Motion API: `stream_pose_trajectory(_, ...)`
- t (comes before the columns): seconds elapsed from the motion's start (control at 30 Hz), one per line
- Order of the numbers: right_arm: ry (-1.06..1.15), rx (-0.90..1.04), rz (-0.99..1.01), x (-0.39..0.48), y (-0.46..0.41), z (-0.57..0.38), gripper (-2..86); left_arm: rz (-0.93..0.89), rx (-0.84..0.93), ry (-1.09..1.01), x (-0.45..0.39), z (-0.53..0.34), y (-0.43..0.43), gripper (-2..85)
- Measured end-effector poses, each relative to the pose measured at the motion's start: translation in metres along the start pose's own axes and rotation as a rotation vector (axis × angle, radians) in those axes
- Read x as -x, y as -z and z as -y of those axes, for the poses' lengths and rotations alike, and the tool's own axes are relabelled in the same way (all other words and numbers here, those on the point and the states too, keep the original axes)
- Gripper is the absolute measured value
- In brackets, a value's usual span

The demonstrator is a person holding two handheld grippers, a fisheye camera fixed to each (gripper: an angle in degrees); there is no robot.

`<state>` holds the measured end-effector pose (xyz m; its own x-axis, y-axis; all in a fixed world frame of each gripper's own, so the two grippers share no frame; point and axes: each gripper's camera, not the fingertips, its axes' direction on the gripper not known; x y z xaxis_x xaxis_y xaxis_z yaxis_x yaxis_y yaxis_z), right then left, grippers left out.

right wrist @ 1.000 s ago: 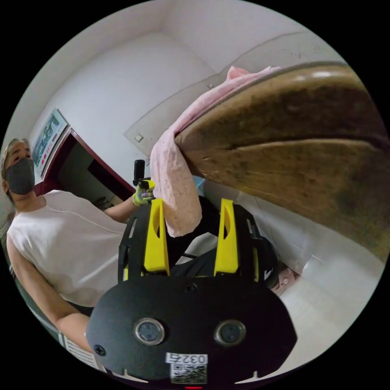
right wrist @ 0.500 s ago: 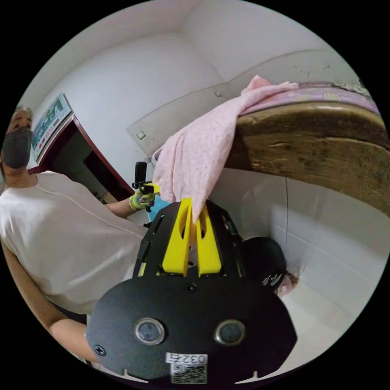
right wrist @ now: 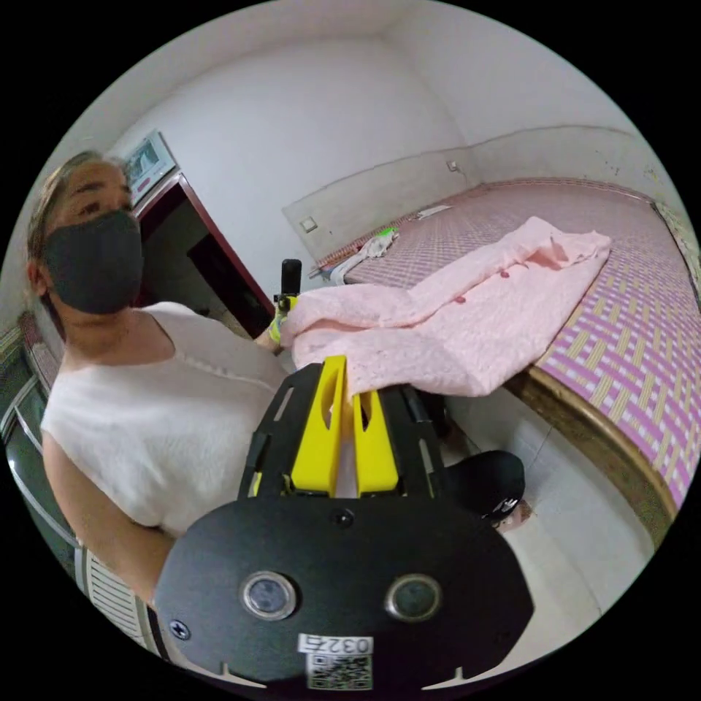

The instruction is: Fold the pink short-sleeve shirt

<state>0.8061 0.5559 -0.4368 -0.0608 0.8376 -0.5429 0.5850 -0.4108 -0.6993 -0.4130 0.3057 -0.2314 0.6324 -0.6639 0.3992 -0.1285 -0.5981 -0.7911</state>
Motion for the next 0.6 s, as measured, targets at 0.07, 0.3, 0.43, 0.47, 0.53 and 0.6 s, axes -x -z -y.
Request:
stream_pose_trajectory(0.07, -0.045, -0.02, 0.033, -0.019, 0.013, 0.029, -0.5, 0.001, -0.02, 0.045, 0.008, 0.038, 0.011, -1.4)
stream_pose_trajectory(0.3, -0.296, -0.034, 0.076, -0.151, 0.011, 0.125, 1.9, 0.078, 0.018, 0.264, 0.118, 0.164, 0.014, -1.2)
stream_pose_trajectory(0.43, -0.419, -0.044, 0.113, -0.216, -0.016, 0.139, 4.8, 0.083, 0.043, 0.39, 0.196, 0.186, 0.0, -0.2)
stream_pose_trajectory(0.47, -0.444, -0.055, 0.101, -0.23, -0.025, 0.14, 7.2, 0.111, 0.05, 0.446, 0.219, 0.186, -0.005, 1.0)
stream_pose_trajectory(0.53, -0.455, -0.056, 0.074, -0.242, -0.036, 0.14, 10.2, 0.177, 0.066, 0.564, 0.25, 0.178, -0.009, 3.9)
stream_pose_trajectory(0.6, -0.441, -0.133, -0.011, -0.232, -0.03, 0.128, 11.9, 0.147, 0.018, 0.607, 0.26, 0.162, -0.008, 6.1)
